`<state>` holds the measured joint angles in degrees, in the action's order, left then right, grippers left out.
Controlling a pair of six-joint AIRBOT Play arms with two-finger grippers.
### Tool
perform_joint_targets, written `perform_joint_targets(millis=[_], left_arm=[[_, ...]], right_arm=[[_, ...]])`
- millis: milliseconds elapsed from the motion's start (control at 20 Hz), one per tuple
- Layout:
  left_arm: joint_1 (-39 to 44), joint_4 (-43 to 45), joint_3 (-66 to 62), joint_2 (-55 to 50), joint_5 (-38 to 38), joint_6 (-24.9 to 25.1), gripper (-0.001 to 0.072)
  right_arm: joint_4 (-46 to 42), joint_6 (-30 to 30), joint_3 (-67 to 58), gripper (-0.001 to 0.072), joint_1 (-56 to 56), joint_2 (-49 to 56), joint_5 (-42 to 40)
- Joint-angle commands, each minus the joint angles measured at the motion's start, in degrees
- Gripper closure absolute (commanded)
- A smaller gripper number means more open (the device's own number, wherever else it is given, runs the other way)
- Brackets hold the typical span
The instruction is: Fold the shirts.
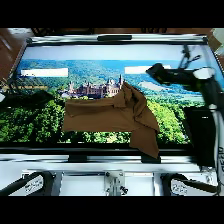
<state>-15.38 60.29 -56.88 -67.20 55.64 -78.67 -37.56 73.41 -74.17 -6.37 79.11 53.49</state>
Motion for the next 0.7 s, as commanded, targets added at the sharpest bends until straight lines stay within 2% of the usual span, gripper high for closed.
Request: perform_joint_targets(millis=[0, 100, 200, 400, 650], left_arm=[[-5.49, 9.01, -1.22, -1.31, 11.13, -2.14, 0.0115], [-7.13, 8.26, 1.03, -4.11, 16.33, -1.95, 0.0112], [-6.82, 4.55, 3.96, -7.41, 17.75, -0.76, 0.0101], [-4.09, -3.78, 5.55, -12.72, 16.35, 3.04, 0.0099], [0.39, -3.98, 5.55, -16.92, 16.0, 3.04, 0.0099]], right_arm=[[-19.43, 6.43, -0.02, 0.021, -9.29, -5.29, 19.1], [-30.62, 7.61, 1.2, 0.021, -11.85, -5.99, 30.71], [-32.87, 7.61, 3.96, 0.021, -13.73, -6.01, 36.81], [-25.7, 7.82, 8.22, 0.021, -14.1, -6.01, 35.36], [-24.39, 7.82, 8.79, 0.021, -14.1, -6.01, 33.16]])
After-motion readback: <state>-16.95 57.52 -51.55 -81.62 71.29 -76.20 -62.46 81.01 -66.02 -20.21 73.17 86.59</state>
